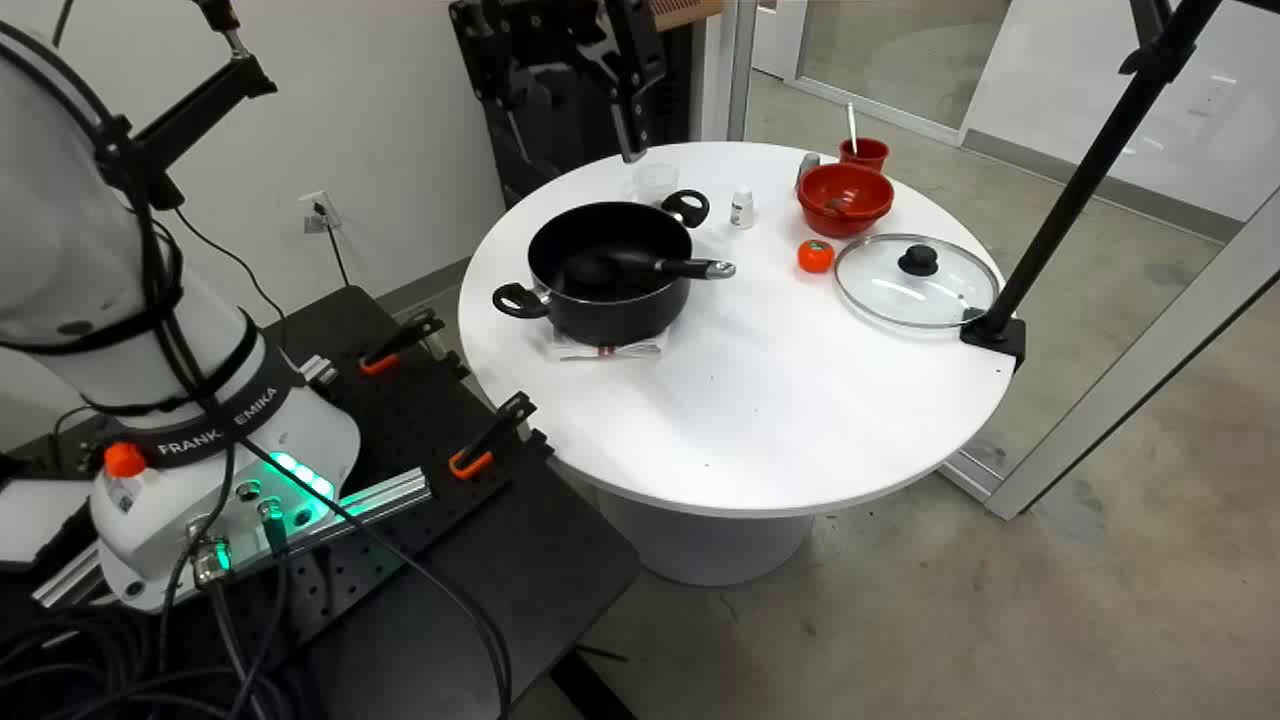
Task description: Use the dishing spoon to mix in the pot
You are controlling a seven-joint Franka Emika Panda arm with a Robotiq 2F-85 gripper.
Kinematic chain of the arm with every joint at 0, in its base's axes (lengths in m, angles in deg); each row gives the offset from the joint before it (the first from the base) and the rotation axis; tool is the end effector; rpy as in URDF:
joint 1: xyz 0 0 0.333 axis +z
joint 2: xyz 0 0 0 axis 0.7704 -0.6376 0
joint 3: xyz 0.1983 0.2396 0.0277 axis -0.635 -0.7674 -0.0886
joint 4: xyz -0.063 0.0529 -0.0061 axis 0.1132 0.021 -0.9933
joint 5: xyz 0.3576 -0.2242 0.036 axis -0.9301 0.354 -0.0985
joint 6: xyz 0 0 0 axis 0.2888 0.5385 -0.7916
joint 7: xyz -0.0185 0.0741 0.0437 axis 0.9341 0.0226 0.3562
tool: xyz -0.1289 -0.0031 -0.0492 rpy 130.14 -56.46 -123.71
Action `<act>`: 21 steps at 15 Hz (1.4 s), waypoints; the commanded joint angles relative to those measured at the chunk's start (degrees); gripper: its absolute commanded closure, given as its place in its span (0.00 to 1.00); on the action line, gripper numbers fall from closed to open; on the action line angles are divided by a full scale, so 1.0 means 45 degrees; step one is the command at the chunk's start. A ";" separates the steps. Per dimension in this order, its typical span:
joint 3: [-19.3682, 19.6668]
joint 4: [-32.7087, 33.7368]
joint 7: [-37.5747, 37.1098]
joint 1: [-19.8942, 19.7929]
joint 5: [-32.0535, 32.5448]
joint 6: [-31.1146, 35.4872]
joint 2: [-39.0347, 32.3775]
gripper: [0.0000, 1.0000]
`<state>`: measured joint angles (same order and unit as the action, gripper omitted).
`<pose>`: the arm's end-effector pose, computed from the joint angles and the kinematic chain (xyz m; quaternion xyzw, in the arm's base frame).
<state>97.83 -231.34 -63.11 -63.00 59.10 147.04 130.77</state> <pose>0.3134 -0.1628 0.3808 0.9860 0.1037 0.0065 0.1304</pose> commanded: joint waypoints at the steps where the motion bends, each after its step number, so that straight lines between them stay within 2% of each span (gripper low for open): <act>1: 0.0069 0.0025 -0.0048 0.0095 0.0048 -0.0088 0.0005 0.00; 10: 0.0085 0.0190 0.0091 0.0247 -0.0010 -0.0027 -0.0266 0.00; 13: -0.0271 0.0985 -0.0018 0.0724 0.0153 0.0510 -0.1402 0.00; 18: -0.1087 0.2563 0.0880 0.1491 0.1254 0.0841 -0.3653 0.00; 21: -0.1684 0.3525 0.0781 0.1506 0.2687 0.0795 -0.5150 0.00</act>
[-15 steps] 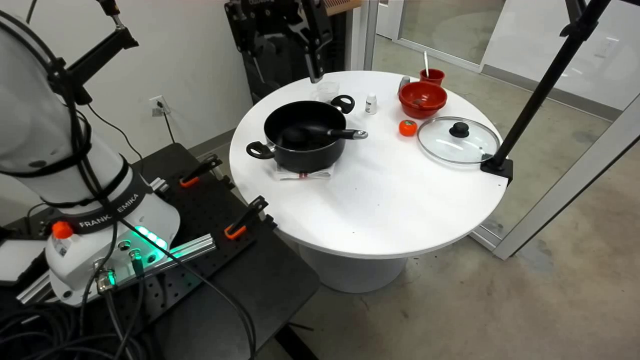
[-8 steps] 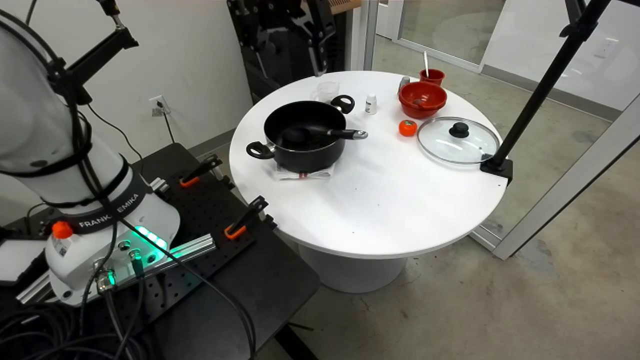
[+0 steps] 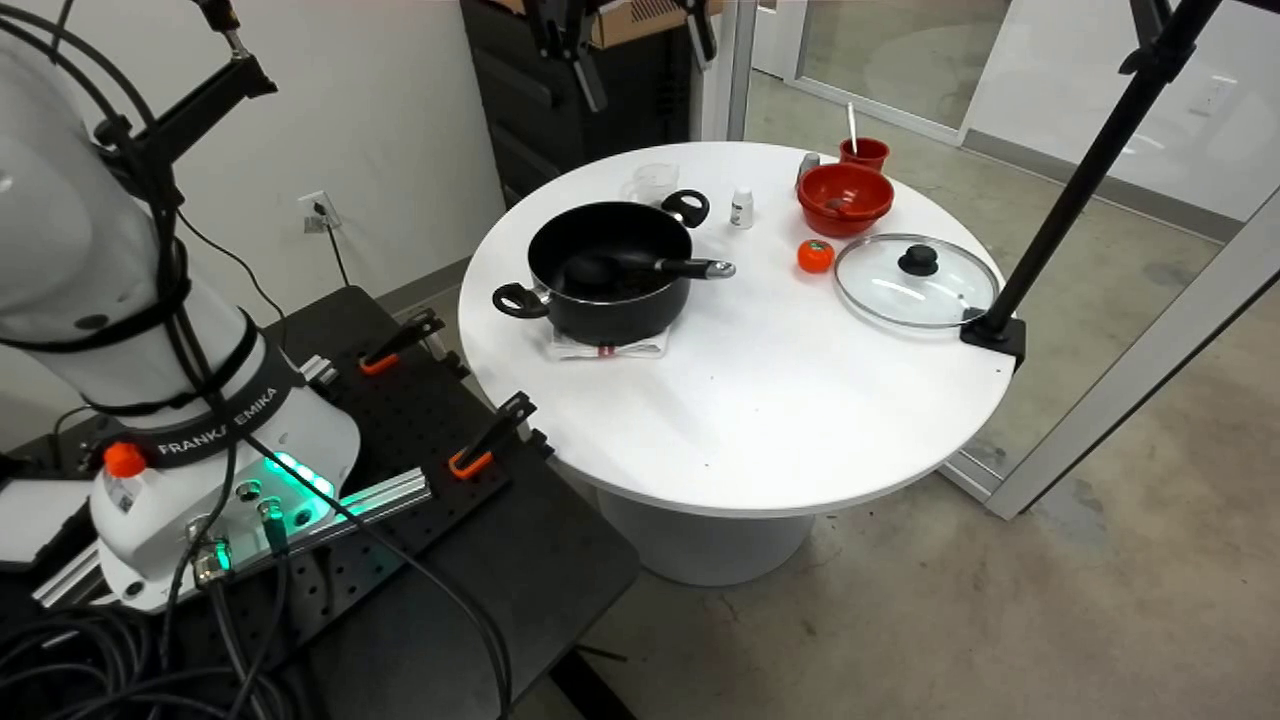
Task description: Use the dishing spoon to mix in the pot
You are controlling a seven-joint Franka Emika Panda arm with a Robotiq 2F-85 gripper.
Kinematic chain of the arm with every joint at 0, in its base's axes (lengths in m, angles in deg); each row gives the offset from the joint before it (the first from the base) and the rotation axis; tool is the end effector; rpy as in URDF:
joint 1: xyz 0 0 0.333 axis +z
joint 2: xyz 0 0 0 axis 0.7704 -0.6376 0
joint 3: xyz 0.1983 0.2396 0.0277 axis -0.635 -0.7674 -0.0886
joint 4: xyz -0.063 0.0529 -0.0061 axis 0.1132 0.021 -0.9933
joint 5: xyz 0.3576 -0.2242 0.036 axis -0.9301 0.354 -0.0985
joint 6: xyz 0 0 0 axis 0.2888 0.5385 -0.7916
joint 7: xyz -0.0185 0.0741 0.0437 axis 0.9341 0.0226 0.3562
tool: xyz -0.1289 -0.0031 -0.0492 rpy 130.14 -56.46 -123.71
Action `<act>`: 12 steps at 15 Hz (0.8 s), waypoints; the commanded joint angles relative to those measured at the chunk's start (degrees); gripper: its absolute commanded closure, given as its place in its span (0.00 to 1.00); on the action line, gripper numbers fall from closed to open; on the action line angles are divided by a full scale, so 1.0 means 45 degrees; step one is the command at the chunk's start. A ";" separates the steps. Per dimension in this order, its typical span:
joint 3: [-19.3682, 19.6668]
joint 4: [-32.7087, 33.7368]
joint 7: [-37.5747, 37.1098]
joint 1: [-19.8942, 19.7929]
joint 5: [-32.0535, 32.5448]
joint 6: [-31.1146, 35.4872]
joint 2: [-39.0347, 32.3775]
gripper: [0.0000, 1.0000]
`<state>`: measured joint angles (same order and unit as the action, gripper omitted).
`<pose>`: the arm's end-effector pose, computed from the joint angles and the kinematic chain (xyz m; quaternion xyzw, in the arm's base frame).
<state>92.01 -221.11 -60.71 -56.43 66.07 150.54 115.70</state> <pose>0.4017 -0.1195 0.3862 0.9443 0.2510 -0.0233 0.2116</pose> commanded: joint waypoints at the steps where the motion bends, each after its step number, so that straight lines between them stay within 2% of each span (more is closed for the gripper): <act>1: -0.0519 0.1507 0.0186 0.0054 0.1714 0.0013 -0.2228 0.00; 7: -0.0671 0.2344 0.0702 0.0477 0.4575 0.0070 -0.4680 0.00; 12: -0.0624 0.2463 0.1906 0.0701 0.5591 0.0147 -0.6432 0.00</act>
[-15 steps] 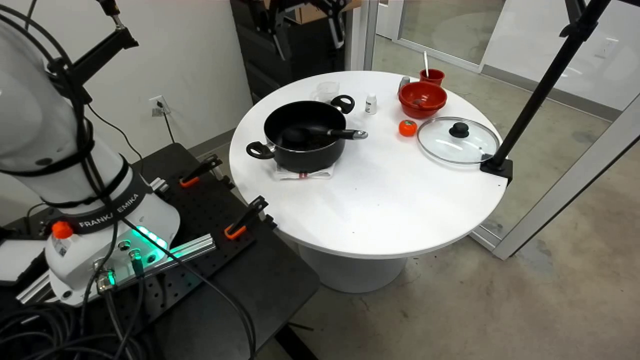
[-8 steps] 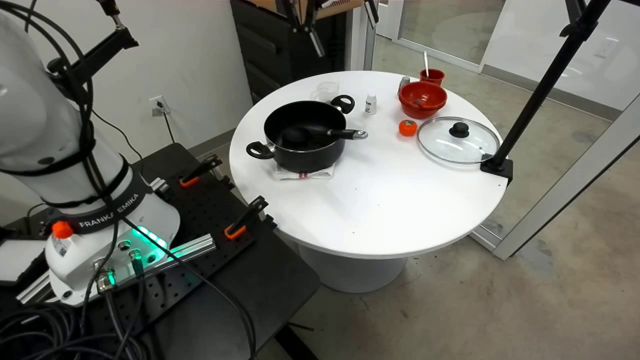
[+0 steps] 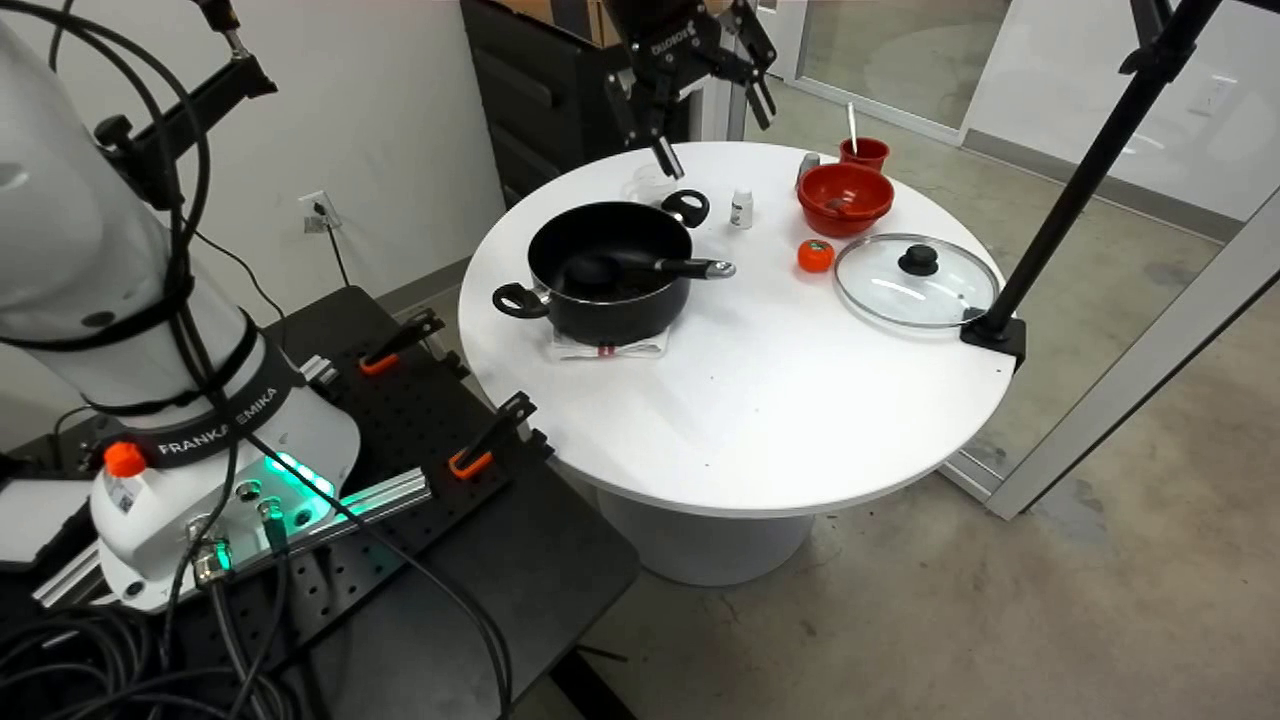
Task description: Use the dishing spoon to mix in the pot
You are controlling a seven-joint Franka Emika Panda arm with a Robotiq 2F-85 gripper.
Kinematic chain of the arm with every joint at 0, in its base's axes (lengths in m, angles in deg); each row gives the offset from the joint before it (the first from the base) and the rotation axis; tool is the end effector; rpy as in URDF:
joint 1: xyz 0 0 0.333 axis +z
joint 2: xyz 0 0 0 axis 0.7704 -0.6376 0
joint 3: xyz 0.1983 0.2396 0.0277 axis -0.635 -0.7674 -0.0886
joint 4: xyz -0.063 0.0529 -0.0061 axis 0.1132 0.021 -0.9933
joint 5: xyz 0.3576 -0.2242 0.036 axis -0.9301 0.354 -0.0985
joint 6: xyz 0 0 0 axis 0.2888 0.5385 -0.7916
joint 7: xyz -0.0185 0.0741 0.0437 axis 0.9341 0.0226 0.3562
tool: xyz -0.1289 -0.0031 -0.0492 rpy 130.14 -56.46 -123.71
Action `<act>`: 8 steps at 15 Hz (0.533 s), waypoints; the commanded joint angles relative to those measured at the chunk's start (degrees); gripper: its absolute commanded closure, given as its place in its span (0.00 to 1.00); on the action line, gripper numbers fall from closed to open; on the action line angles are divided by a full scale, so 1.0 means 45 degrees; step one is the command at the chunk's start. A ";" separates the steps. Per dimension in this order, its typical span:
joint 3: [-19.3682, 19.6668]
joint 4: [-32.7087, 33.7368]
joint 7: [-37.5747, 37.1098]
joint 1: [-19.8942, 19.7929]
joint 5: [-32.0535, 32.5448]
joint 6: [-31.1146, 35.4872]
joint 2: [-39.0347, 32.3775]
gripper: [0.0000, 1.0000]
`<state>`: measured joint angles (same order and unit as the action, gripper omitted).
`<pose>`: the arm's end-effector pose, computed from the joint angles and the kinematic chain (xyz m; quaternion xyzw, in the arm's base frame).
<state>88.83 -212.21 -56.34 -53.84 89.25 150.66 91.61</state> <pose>0.4713 -0.1069 0.2873 0.8105 0.4583 -0.1823 0.3158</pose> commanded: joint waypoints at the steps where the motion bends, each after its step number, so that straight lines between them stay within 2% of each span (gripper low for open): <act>1: 0.0072 0.0539 0.1258 0.0129 0.0476 0.0140 -0.1369 0.00; 8: 0.0022 0.0795 0.3818 -0.0043 0.0506 0.1617 -0.2420 0.00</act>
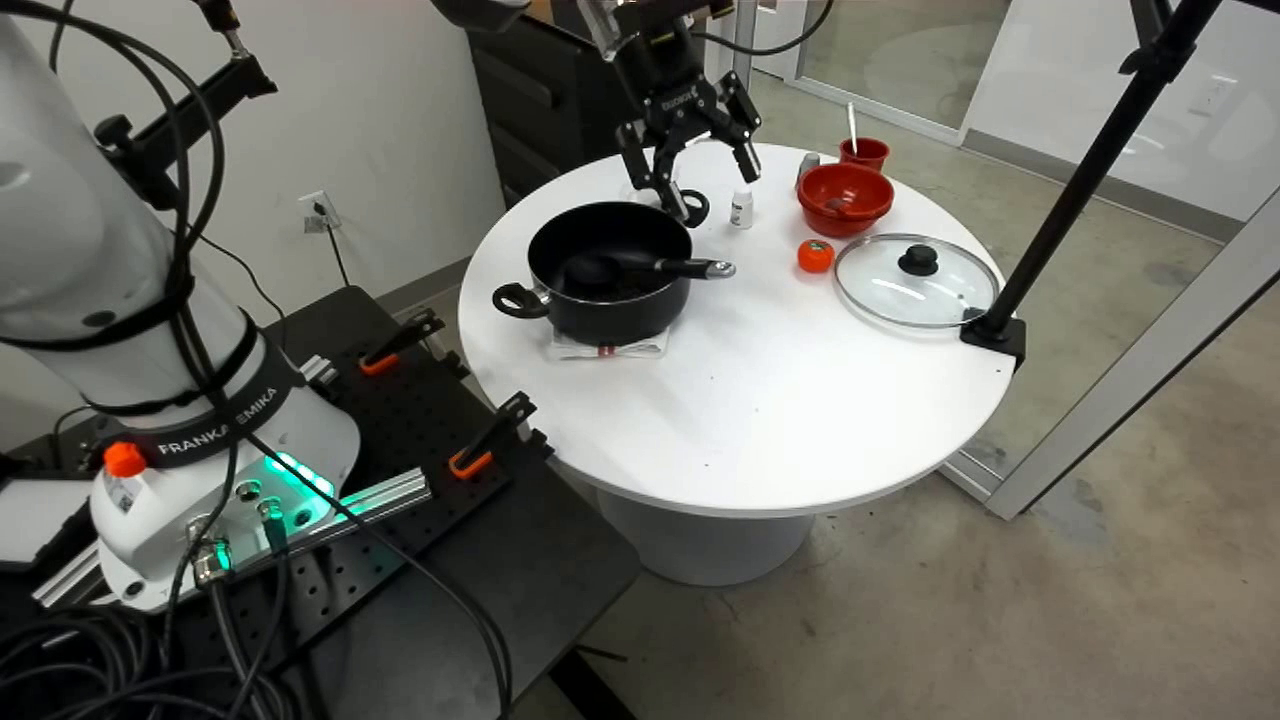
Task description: Use the dishing spoon to mix in the pot
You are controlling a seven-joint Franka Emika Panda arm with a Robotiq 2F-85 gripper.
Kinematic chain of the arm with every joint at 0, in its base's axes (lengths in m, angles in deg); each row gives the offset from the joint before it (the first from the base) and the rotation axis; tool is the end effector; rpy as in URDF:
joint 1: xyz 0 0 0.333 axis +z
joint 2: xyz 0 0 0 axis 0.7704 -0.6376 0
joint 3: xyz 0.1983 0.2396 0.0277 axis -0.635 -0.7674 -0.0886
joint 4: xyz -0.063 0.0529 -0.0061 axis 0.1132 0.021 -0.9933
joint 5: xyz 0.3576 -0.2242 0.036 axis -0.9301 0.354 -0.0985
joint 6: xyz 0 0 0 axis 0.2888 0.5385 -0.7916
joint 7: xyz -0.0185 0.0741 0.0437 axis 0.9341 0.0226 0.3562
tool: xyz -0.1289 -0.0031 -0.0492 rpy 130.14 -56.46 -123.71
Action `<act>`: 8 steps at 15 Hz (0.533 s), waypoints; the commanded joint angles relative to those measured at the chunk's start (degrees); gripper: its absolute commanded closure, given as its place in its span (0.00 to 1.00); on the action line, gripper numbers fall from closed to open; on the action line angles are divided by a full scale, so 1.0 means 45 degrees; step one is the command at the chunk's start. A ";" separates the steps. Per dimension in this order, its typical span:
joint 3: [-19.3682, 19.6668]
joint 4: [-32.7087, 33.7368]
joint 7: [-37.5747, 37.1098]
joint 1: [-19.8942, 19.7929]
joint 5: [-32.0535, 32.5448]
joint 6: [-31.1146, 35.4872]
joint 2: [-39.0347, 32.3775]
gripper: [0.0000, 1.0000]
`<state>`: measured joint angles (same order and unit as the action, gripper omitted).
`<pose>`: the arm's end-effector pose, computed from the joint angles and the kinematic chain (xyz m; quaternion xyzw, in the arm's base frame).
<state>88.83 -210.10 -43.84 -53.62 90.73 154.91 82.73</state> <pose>0.4839 -0.0985 0.2296 0.7337 0.5812 -0.2260 0.2698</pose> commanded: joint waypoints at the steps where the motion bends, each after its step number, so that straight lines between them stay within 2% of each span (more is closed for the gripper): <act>1: 0.0021 0.0355 0.1228 -0.0108 0.0233 0.0898 -0.0570 0.00; 8: -0.0002 0.0374 0.1789 -0.0157 0.0645 0.1519 -0.1647 0.00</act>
<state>88.84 -209.32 -37.44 -53.71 91.46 159.99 77.84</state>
